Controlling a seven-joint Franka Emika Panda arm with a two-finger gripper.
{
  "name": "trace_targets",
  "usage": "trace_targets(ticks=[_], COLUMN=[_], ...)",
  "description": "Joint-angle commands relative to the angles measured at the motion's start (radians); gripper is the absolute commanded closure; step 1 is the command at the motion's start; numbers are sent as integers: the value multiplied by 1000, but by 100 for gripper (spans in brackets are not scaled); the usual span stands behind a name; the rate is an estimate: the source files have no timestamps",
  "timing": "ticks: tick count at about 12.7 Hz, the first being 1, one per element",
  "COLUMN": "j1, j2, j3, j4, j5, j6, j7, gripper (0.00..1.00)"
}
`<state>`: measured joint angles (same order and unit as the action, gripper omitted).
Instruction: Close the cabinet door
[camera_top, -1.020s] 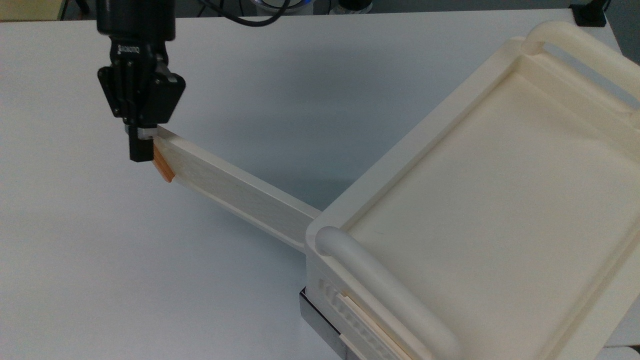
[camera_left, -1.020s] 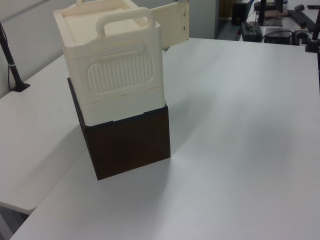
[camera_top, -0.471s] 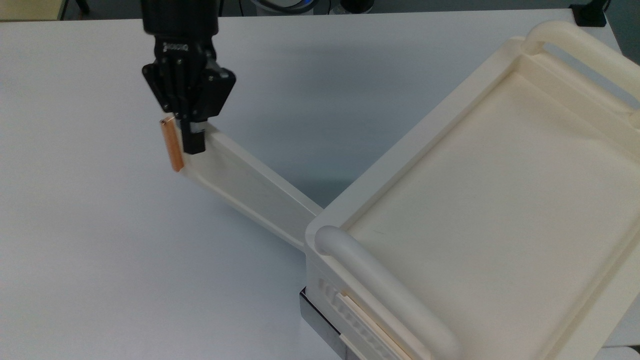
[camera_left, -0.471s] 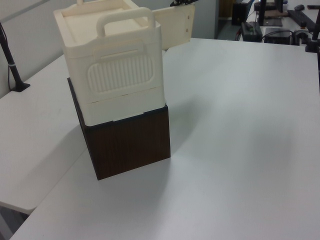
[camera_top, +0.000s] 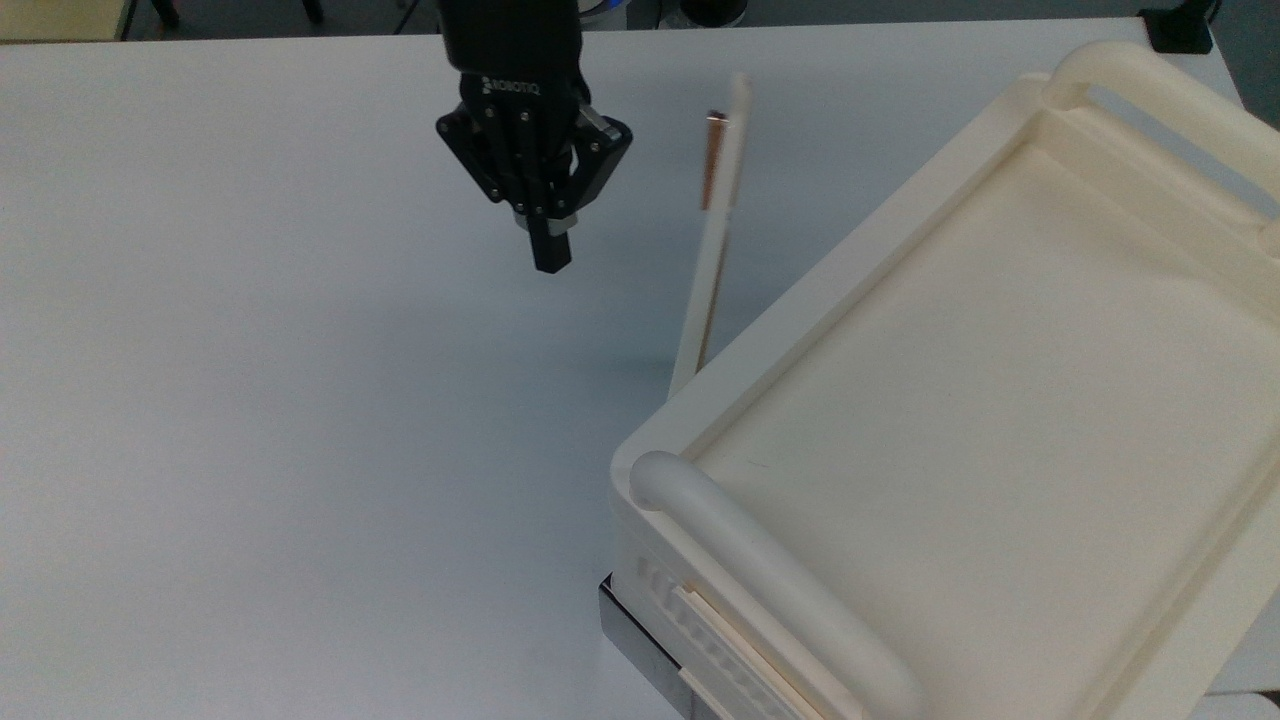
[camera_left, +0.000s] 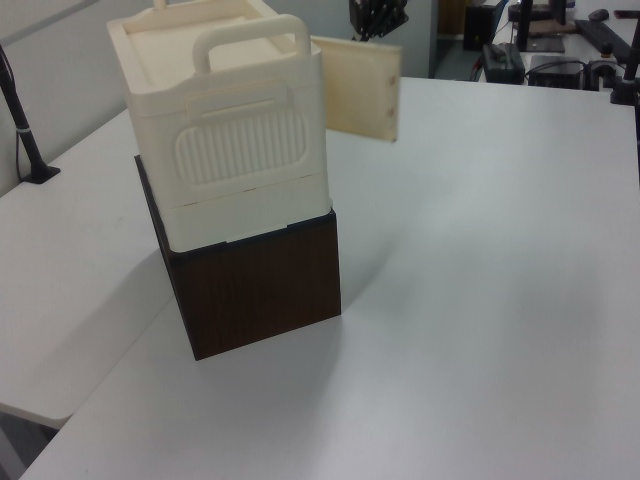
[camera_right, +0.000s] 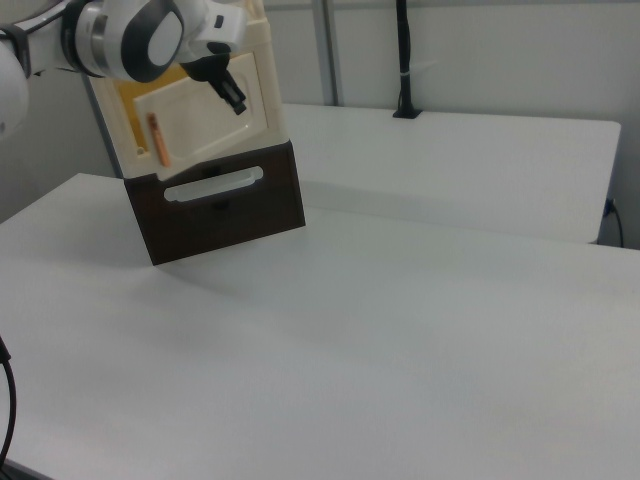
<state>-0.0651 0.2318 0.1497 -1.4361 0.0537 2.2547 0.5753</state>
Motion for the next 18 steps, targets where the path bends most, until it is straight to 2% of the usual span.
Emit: trace_targets(ticks=[1, 5, 10, 12, 14, 16, 18], j1=[-12, 5, 12, -5, -24, -25, -21], j2=[-9, 24, 8, -28, -77, -113, -172], j3=[80, 155, 157, 156, 151, 145, 102], j4=[-26, -14, -26, -44, -46, -44, -44], j5=[18, 6, 5, -3, -8, -63, -97], j6=[-11, 117, 123, 45, -102, -257, -407], j7=[11, 57, 46, 34, -20, -60, -80], gripper=[100, 100, 100, 100, 100, 99, 99])
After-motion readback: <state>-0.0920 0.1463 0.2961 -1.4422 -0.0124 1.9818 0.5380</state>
